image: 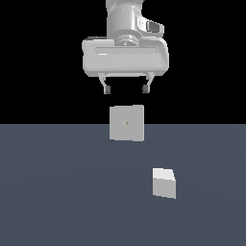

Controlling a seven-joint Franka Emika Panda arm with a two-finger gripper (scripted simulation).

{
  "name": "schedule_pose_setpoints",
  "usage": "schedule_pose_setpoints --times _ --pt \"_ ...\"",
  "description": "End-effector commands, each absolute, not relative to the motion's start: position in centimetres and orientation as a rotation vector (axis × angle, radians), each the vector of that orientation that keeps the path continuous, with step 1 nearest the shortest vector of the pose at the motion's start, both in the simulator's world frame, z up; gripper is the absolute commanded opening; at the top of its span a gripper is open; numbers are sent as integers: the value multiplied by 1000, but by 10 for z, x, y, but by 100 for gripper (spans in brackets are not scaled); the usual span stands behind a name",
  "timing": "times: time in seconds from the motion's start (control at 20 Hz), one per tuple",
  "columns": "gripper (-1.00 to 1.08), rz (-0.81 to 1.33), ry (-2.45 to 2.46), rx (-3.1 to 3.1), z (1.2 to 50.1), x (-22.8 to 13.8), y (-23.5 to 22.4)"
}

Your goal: Plug the charger into the wall socket.

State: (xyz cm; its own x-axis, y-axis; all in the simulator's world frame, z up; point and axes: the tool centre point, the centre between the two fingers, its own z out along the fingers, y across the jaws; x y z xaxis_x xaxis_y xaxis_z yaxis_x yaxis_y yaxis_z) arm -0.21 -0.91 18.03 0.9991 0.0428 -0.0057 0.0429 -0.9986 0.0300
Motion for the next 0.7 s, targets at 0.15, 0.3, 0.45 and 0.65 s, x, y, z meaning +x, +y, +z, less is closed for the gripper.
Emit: schedule_pose_setpoints --times 0.15,0.3,0.45,0.65 --pt "100 -7 61 3111 179 -3 -10" --pt "100 -5 44 3112 175 -7 -12" --pt "100 -1 15 3114 169 -14 -16" --pt "100 6 -44 3116 155 -27 -24"
